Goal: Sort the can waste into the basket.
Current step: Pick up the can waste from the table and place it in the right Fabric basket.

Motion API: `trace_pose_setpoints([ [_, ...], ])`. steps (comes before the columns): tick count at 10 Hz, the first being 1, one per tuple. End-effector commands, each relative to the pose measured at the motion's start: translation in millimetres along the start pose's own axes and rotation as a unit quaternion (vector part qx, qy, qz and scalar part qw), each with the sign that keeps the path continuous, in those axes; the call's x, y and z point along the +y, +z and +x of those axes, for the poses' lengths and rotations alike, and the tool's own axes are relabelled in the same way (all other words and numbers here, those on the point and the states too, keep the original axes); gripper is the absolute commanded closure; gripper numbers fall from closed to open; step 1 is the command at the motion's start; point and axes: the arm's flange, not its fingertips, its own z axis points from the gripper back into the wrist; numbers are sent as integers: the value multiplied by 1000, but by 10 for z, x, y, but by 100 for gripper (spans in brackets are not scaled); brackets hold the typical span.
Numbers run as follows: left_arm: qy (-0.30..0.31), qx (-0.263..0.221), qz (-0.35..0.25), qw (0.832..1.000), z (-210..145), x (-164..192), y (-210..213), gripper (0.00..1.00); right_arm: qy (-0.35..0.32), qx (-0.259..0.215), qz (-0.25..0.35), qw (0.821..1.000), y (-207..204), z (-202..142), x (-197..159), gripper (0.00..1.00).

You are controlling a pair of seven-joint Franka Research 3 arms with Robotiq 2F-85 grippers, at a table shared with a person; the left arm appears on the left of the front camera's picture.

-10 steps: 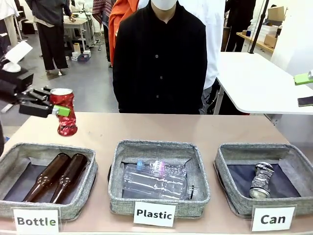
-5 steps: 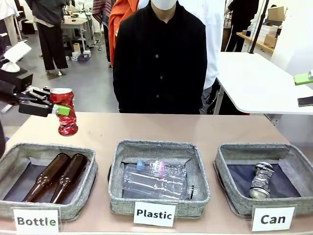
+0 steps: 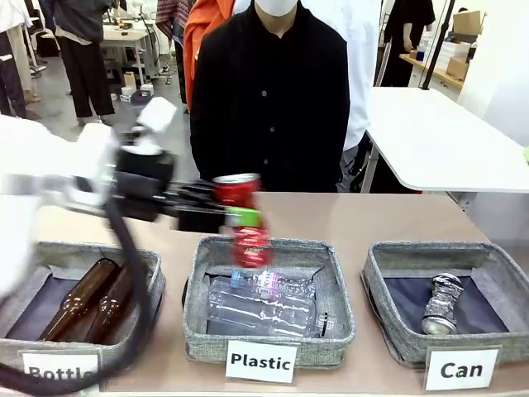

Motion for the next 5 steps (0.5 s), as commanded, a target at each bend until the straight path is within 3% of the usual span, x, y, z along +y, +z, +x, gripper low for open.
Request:
trace_pose_setpoints([
  [1, 19, -24, 115, 993, 482, 125, -849, 74, -2, 29, -92, 995, 523, -238, -133, 0],
  [3, 45, 30, 121, 991, 801, 117, -1621, 74, -7, 40, -118, 992, 765, -464, -420, 0],
  [5, -33, 137, 104, 985, 932, 140, -2478, 74, -31, 9, -121, 992, 1045, -683, -720, 0],
])
